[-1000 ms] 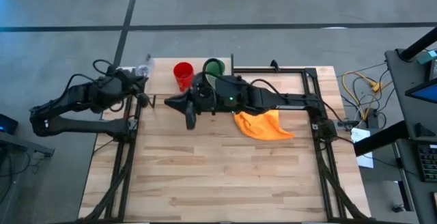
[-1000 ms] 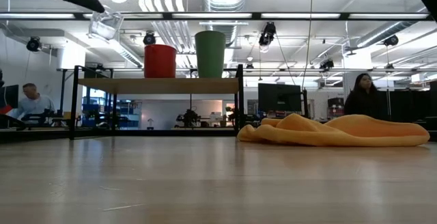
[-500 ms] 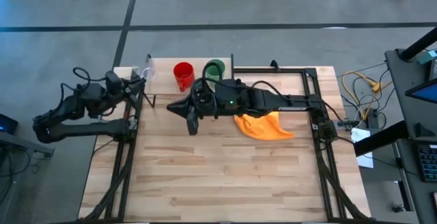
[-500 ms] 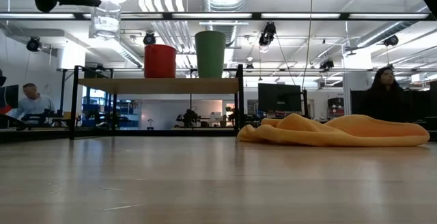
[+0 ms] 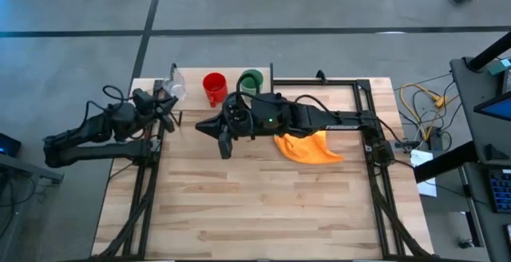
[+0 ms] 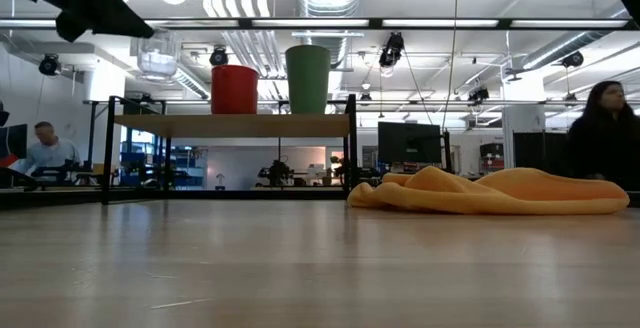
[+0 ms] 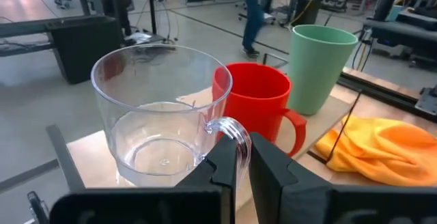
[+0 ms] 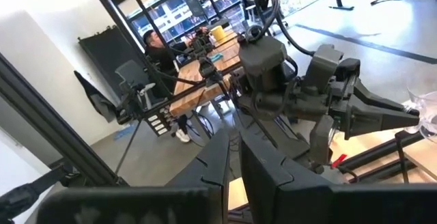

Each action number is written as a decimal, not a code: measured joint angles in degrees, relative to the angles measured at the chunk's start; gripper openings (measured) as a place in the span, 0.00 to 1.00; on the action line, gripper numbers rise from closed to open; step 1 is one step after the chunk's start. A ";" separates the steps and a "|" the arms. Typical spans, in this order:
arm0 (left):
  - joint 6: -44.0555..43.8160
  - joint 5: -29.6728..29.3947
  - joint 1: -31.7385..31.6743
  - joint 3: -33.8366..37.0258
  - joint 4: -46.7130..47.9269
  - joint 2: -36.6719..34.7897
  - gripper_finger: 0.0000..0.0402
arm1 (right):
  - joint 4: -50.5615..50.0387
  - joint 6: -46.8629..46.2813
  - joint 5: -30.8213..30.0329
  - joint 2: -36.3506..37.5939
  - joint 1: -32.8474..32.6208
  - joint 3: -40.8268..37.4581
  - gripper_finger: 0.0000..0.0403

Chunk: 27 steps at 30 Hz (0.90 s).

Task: Stack small to large cups/mugs on shelf
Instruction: Put the transparent mug on the shelf

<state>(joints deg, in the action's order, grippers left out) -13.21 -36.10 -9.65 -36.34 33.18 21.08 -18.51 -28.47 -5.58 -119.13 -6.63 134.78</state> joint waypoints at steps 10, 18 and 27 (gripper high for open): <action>-2.16 0.12 0.00 2.64 -2.66 -0.91 0.01 | -0.13 0.01 0.00 -0.01 -0.05 0.00 0.07; -3.13 0.77 -0.02 4.75 -2.79 -1.10 0.01 | -10.76 1.86 -0.49 -0.04 -0.42 0.00 0.07; -4.92 0.33 -0.02 4.83 -2.76 -0.95 0.01 | -37.24 -2.24 -7.38 -0.04 -1.54 0.00 0.07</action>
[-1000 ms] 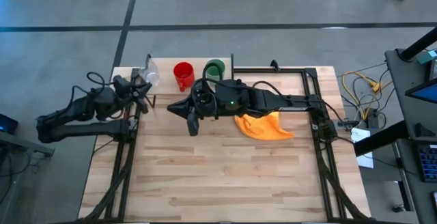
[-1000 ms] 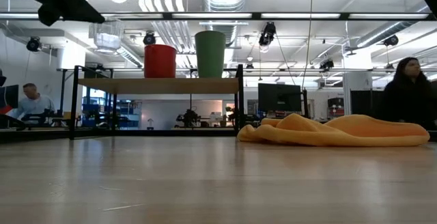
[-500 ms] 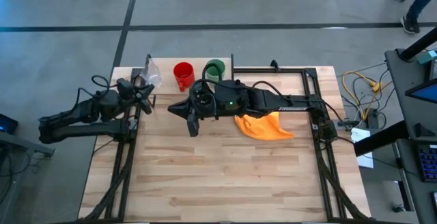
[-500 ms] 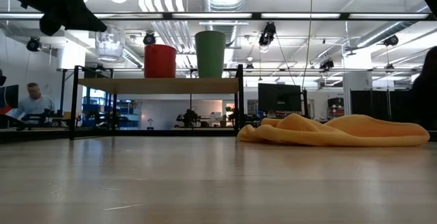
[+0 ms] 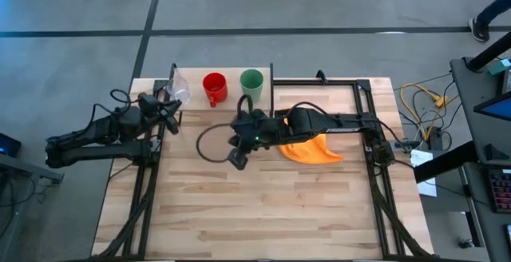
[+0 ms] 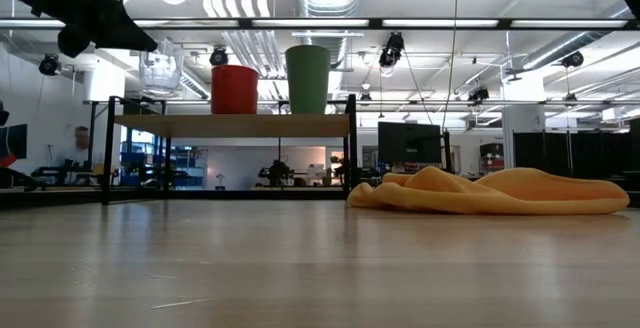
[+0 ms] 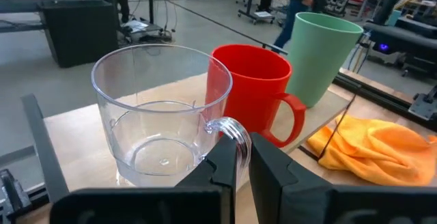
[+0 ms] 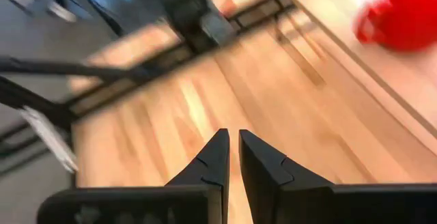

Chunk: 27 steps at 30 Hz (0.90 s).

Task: Stack small to large cups/mugs on shelf
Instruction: Put the transparent mug on the shelf

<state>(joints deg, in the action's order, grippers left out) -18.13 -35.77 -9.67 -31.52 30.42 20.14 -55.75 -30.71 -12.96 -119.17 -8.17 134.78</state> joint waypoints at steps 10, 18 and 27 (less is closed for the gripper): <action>-2.08 -2.12 -0.09 1.34 -1.61 0.84 0.01 | -5.92 1.74 -2.11 -0.02 -1.19 0.00 0.07; -2.31 -3.15 -0.56 10.06 -17.66 0.77 0.01 | -6.00 4.25 -2.11 0.90 -1.19 -0.01 0.07; -1.76 -4.22 -4.02 12.73 -19.37 1.21 0.01 | -6.53 5.98 -2.11 2.10 -1.19 -0.02 0.07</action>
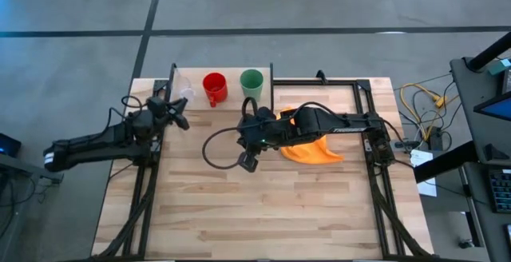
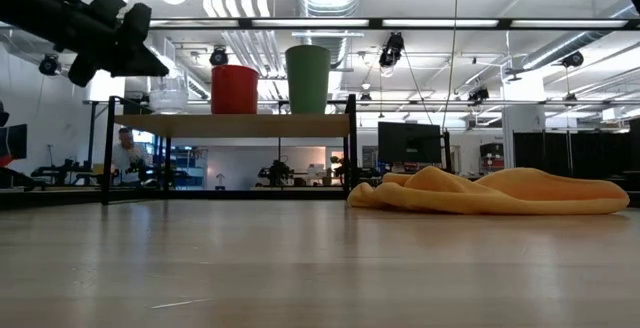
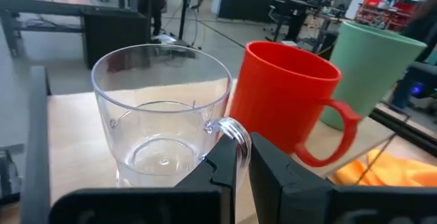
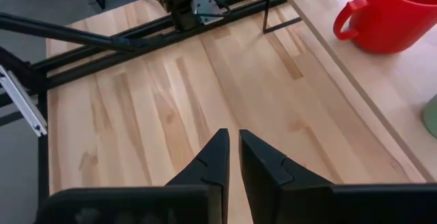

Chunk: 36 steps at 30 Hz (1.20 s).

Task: Stack small to large cups/mugs on shelf
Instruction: Put the transparent mug on the shelf

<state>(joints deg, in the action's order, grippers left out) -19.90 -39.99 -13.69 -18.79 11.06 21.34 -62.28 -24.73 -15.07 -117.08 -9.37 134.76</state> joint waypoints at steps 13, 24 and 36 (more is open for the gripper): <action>0.64 1.84 -2.39 0.05 0.14 2.20 0.14 | 0.02 1.42 -1.53 0.02 0.01 0.00 0.07; -2.34 1.96 -2.47 -1.40 -2.05 5.62 0.20 | -0.32 1.92 -1.53 0.04 0.00 0.00 0.07; 1.62 6.47 -2.40 -7.26 -2.74 1.12 0.20 | -3.79 1.88 -1.51 2.03 -1.02 0.00 0.07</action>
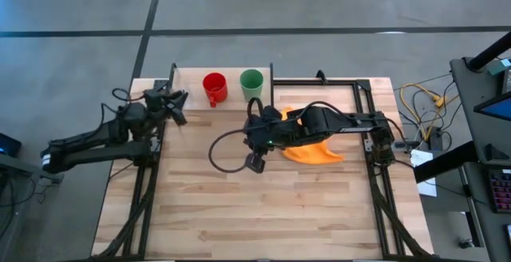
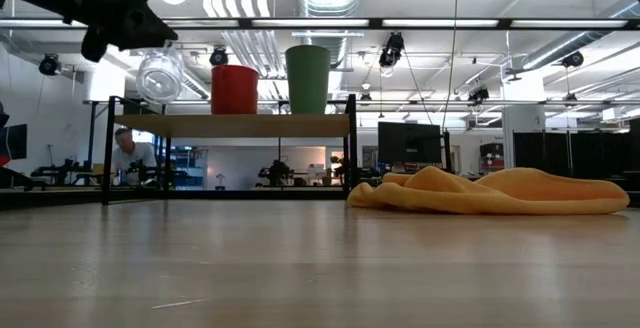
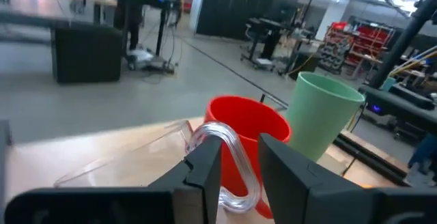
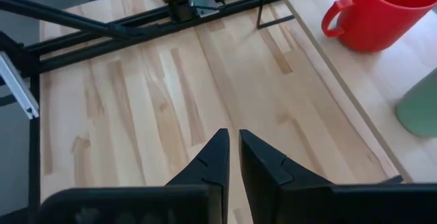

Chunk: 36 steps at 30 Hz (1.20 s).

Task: Stack small to large cups/mugs on shelf
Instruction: Put the transparent mug on the shelf

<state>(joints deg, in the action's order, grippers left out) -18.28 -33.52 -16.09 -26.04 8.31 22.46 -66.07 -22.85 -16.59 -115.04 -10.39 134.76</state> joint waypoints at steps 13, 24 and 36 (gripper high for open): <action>0.63 -0.05 -0.01 1.87 2.64 3.63 0.02 | 0.02 0.35 -0.09 2.18 -0.27 0.00 0.07; 9.82 -1.31 -0.10 2.33 -3.76 10.41 0.01 | 0.25 0.35 -0.67 2.18 -0.27 0.02 0.07; 11.71 0.21 -0.25 2.84 -11.28 17.36 0.00 | 0.17 -0.68 -1.51 2.18 -1.74 0.01 0.07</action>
<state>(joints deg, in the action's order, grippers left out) -6.56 -33.31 -16.33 -23.20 -2.96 39.82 -65.90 -23.53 -18.09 -112.86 -12.13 134.76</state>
